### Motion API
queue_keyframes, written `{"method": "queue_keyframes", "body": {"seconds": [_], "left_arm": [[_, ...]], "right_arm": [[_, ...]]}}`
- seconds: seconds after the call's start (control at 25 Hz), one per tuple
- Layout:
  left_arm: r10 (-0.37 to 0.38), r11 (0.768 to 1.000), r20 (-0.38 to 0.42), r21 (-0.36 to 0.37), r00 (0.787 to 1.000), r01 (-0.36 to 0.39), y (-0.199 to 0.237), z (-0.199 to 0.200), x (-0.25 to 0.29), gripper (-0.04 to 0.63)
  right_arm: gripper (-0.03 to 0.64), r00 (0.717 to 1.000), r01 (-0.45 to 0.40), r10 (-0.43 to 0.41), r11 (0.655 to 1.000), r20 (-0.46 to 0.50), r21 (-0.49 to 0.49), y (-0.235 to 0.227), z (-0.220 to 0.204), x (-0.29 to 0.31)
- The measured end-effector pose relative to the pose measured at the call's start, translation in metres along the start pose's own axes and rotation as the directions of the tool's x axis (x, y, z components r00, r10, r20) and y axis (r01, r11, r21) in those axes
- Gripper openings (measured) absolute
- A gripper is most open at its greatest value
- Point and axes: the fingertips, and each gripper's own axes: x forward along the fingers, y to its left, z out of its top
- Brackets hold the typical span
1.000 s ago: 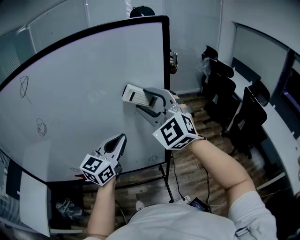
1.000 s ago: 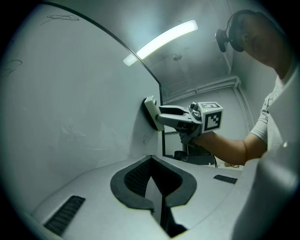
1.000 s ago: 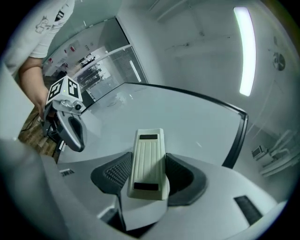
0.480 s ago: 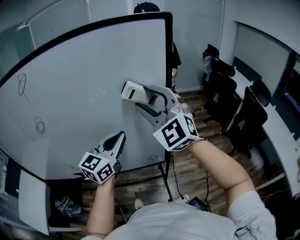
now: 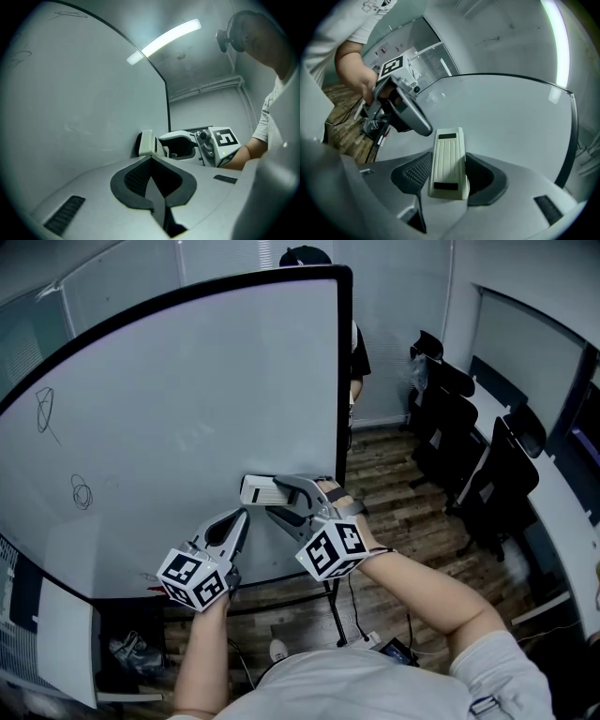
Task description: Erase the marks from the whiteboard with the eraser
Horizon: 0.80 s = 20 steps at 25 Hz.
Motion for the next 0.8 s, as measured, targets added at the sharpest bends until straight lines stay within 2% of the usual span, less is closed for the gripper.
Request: {"method": "queue_keyframes", "body": {"seconds": [0.2,0.4,0.8], "left_arm": [[0.000,1.000,-0.011,-0.010,1.000,0.000,0.000,-0.008,-0.002,0.006],[-0.005,1.000,-0.008,-0.007,1.000,0.005,-0.003,-0.006,-0.001,0.006],[-0.020,1.000,-0.009,0.009,1.000,0.020,-0.006,-0.001,0.003,0.006]], "right_arm": [[0.238,1.000,-0.027,0.028,0.999,-0.013,0.031,0.016,-0.009,0.004],[0.238,0.999,-0.037,0.037,0.999,-0.026,-0.012,0.007,-0.004,0.002],[0.238,0.990,0.136,-0.132,0.989,0.058,-0.063,-0.096,0.040,-0.030]]}}
